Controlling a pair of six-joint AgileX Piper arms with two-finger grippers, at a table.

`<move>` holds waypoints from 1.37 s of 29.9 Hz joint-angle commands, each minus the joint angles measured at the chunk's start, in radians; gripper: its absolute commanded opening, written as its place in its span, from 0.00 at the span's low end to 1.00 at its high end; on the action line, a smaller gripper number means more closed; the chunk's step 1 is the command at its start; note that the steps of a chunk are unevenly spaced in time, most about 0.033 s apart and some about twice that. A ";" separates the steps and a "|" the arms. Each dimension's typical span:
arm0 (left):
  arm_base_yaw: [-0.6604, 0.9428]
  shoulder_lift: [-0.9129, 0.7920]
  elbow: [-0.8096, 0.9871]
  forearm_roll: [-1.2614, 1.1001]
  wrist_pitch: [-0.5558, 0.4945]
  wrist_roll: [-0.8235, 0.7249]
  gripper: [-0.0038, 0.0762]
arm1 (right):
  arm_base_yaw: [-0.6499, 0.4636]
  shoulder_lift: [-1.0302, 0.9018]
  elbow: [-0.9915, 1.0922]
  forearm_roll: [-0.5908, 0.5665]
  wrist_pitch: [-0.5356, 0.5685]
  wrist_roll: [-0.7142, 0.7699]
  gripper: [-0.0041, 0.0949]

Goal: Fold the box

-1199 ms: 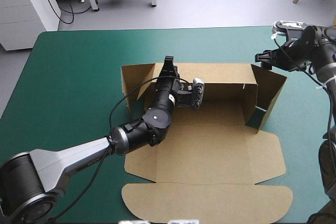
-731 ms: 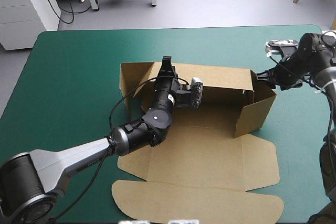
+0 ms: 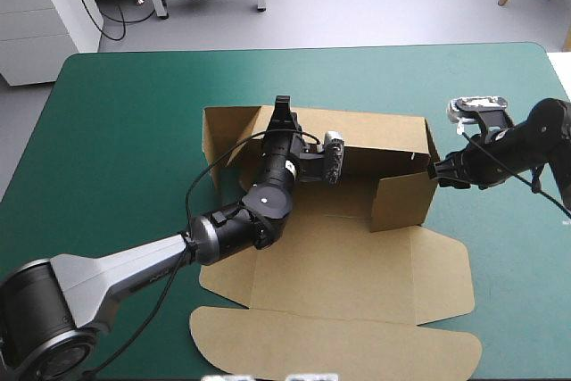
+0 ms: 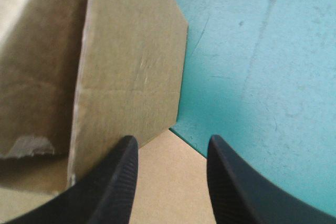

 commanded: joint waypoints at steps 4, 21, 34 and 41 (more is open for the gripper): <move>-0.001 -0.048 -0.025 0.020 0.044 -0.015 0.04 | 0.000 -0.066 0.071 0.139 -0.104 -0.213 0.43; -0.001 -0.048 -0.025 0.020 0.042 -0.015 0.04 | 0.002 -0.066 0.147 0.305 -0.187 -0.514 0.43; -0.001 -0.048 -0.025 0.024 0.040 -0.011 0.04 | 0.116 -0.060 0.229 0.383 -0.486 -0.576 0.43; -0.001 -0.048 -0.025 0.024 0.040 -0.011 0.04 | 0.122 -0.060 0.231 0.396 -0.513 -0.538 0.16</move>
